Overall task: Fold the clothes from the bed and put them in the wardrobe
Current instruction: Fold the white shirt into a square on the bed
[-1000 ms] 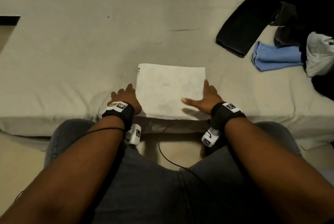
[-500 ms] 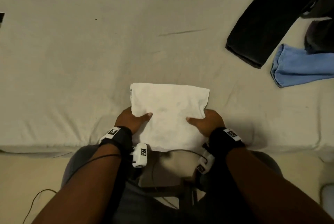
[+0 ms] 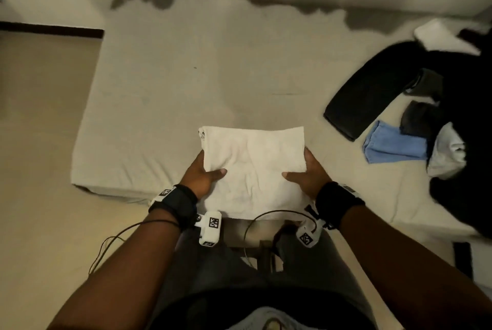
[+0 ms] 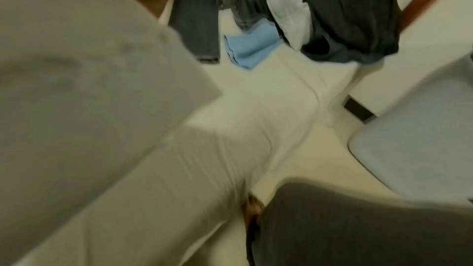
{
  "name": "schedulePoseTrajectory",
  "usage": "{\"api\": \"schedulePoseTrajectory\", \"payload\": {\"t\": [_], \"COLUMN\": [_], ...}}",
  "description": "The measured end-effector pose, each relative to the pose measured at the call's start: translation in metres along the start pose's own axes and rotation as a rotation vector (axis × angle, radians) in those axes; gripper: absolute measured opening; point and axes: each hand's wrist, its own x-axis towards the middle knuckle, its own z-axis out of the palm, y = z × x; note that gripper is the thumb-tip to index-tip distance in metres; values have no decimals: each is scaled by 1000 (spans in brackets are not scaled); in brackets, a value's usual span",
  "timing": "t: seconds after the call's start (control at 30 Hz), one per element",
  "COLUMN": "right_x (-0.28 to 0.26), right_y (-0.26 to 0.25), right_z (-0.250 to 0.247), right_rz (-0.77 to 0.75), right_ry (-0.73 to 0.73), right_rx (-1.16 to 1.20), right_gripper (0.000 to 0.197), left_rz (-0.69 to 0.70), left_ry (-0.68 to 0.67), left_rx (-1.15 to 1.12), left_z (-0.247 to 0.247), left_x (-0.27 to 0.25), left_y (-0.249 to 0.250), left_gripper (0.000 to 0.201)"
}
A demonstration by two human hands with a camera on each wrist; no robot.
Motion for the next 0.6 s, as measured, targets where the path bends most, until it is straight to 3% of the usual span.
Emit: {"api": "schedulePoseTrajectory", "payload": {"t": [0.1, 0.2, 0.4, 0.6], "right_x": [-39, -55, -60, -57], "right_y": [-76, -133, -200, -244], "right_z": [-2, 12, 94, 164], "right_rz": [-140, -239, -392, -495], "right_ry": [-73, -90, -97, -260], "right_rx": [-101, -229, -385, -449], "right_gripper": [99, 100, 108, 72], "left_rz": [89, 142, 240, 296], "left_ry": [-48, -74, -8, 150], "left_rx": [-106, -129, -209, -347], "left_z": [-42, -84, -168, -221], "left_x": [-46, -74, -101, -124], "left_y": [51, 82, 96, 89], "left_gripper": [93, 89, 88, 82]}}
